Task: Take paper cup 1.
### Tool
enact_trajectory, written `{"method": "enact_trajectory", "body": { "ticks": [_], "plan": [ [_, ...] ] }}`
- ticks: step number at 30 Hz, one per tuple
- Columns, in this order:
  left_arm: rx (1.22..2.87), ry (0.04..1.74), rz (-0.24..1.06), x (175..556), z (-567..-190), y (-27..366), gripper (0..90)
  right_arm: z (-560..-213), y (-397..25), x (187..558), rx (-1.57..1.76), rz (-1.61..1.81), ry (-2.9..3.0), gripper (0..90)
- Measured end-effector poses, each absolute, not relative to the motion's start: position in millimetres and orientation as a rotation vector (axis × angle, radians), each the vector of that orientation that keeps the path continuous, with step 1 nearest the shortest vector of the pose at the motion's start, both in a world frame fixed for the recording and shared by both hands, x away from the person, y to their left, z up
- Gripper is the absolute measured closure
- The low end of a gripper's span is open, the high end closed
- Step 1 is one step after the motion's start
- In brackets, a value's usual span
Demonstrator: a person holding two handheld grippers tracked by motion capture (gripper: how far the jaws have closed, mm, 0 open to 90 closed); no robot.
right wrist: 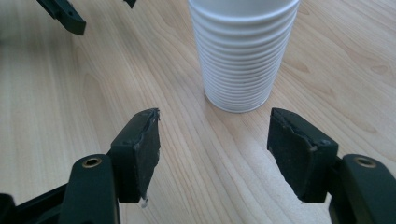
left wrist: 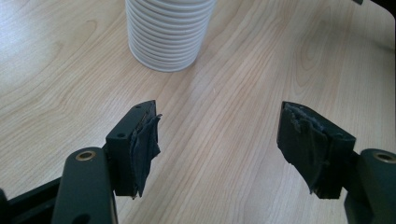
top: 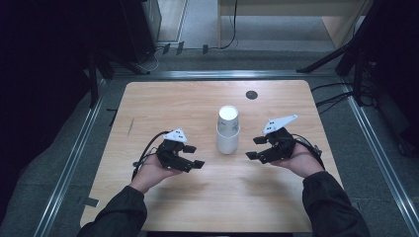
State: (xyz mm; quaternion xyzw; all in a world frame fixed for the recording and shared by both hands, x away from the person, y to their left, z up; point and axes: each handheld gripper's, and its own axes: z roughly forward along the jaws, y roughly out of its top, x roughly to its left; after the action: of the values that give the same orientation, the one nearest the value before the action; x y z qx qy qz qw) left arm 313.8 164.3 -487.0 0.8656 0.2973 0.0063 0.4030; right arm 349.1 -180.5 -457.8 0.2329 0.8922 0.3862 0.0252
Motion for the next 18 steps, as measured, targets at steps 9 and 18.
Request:
{"method": "enact_trajectory", "body": {
  "ticks": [9,18],
  "plan": [
    [2.201,0.737,0.009,313,-488,162,29.4,-433,-176,369,0.671,1.119,2.841,33.7],
    [2.202,0.733,0.006,313,-487,162,29.4,-414,-163,385,0.569,0.984,2.91,32.9]
  ]
}}
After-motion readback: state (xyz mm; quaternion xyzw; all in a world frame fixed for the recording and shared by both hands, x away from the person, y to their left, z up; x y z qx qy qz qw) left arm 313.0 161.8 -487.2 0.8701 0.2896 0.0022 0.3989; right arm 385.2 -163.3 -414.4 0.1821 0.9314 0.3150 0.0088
